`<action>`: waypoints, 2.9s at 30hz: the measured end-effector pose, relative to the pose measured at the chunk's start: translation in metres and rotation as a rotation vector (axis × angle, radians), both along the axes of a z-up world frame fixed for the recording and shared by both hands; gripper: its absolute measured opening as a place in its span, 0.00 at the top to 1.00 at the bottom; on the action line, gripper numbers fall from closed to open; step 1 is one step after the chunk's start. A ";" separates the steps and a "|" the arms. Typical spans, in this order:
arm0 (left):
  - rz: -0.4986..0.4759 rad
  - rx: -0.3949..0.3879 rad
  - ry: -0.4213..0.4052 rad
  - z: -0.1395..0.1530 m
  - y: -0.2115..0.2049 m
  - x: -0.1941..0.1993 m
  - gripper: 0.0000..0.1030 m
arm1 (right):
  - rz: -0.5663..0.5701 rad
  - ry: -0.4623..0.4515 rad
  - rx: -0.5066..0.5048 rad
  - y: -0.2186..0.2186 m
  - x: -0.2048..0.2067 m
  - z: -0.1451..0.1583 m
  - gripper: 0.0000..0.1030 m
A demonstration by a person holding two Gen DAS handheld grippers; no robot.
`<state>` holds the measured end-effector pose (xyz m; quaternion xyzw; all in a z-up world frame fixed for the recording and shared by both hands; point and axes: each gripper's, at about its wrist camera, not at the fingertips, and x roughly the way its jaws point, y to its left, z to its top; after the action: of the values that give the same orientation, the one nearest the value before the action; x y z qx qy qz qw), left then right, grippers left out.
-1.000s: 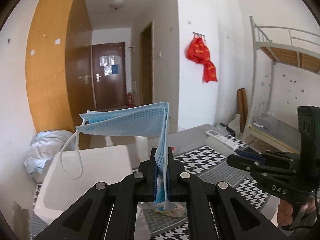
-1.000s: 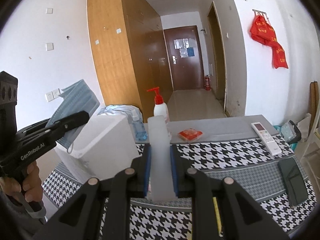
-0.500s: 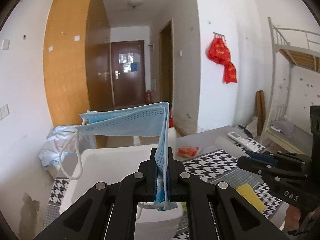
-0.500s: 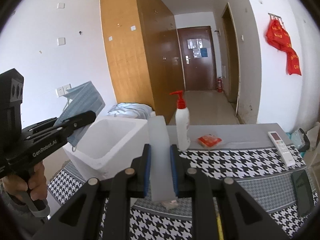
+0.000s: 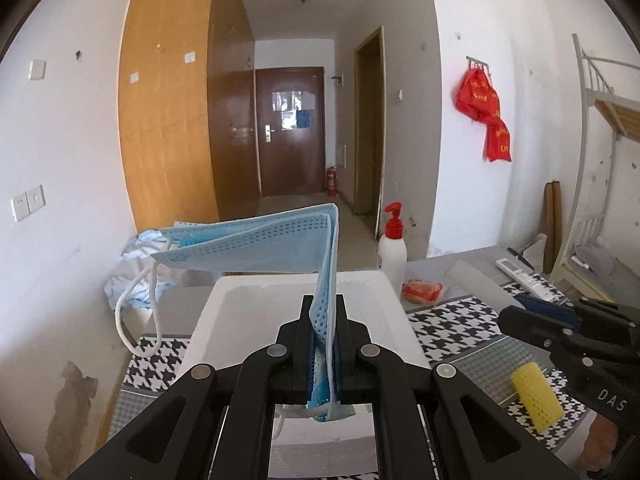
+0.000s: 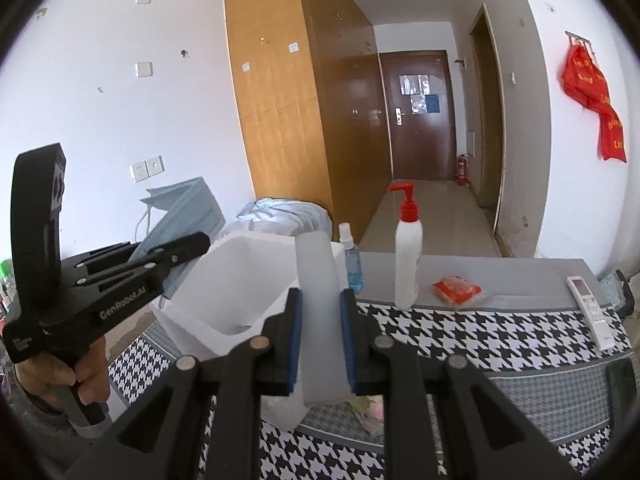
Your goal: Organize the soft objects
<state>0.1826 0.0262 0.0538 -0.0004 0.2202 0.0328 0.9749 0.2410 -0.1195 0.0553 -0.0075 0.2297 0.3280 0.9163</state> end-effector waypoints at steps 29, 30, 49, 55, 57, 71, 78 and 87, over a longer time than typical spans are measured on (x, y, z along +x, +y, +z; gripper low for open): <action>0.050 -0.024 -0.014 -0.004 0.030 0.004 0.01 | 0.000 -0.008 -0.050 0.038 0.009 0.003 0.78; 0.054 -0.020 -0.016 -0.002 0.031 0.004 0.01 | 0.002 -0.006 -0.052 0.040 0.010 0.003 0.78; 0.115 -0.022 -0.052 -0.001 0.064 -0.024 0.01 | 0.045 -0.003 -0.083 0.076 0.014 0.001 0.78; 0.131 -0.027 -0.054 -0.003 0.072 -0.031 0.01 | 0.057 -0.001 -0.085 0.088 0.016 0.000 0.78; 0.135 -0.021 -0.059 -0.003 0.073 -0.033 0.01 | 0.063 0.005 -0.088 0.091 0.017 -0.002 0.78; 0.153 -0.029 -0.054 -0.009 0.083 -0.036 0.01 | 0.064 0.040 -0.115 0.113 0.031 -0.009 0.78; 0.152 -0.037 -0.052 -0.010 0.087 -0.036 0.01 | 0.070 0.023 -0.122 0.117 0.028 -0.010 0.40; 0.162 -0.042 -0.051 -0.011 0.090 -0.037 0.01 | 0.056 0.017 -0.097 0.108 0.023 -0.003 0.28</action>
<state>0.1458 0.1165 0.0424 -0.0396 0.1950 0.1069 0.9742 0.2637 -0.0110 0.0518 -0.0554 0.2527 0.3420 0.9034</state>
